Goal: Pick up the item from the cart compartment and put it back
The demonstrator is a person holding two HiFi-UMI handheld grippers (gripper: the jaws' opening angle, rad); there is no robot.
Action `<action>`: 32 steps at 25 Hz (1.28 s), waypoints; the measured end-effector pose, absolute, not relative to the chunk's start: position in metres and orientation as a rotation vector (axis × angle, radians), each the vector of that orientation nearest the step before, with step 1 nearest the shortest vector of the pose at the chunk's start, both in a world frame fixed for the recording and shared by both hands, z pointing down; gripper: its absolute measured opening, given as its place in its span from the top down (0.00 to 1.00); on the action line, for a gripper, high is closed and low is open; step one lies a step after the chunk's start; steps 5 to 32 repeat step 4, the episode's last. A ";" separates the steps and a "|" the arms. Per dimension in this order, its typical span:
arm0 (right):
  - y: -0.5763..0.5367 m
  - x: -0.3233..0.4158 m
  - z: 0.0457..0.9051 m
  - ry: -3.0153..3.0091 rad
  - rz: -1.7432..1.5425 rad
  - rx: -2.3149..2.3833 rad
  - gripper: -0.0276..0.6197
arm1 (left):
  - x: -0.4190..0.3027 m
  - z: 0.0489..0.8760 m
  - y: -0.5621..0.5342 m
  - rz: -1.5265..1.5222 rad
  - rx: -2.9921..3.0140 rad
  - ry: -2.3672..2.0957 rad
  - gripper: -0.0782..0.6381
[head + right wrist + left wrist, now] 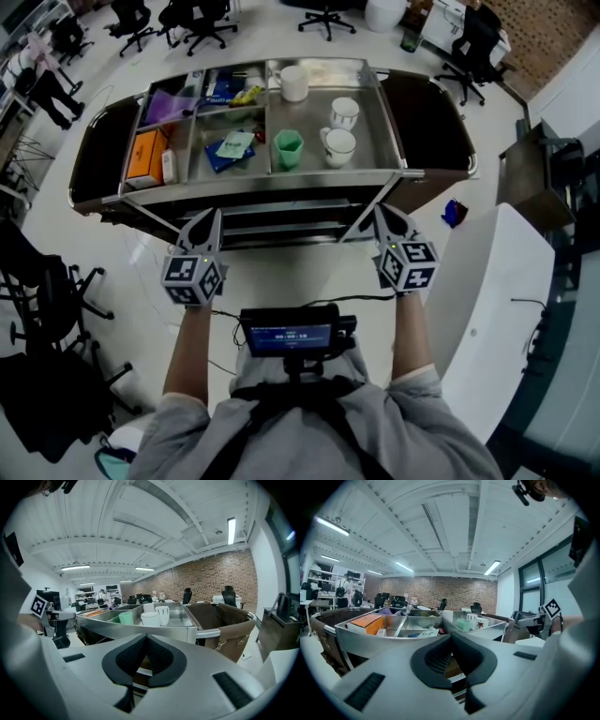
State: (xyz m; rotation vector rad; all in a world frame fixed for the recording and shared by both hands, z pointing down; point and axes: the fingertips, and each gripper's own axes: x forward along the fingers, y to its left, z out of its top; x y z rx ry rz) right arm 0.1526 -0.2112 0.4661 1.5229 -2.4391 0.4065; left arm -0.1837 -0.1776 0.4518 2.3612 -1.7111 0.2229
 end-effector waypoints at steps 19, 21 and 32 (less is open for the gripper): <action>-0.209 0.151 0.466 -2.444 0.401 1.514 0.95 | -0.184 0.452 -0.175 0.222 2.358 -1.711 0.89; -0.209 0.151 0.466 -2.444 0.401 1.514 0.95 | -0.184 0.452 -0.175 0.222 2.358 -1.711 0.89; -0.209 0.151 0.466 -2.444 0.401 1.514 0.95 | -0.184 0.452 -0.175 0.222 2.358 -1.711 0.89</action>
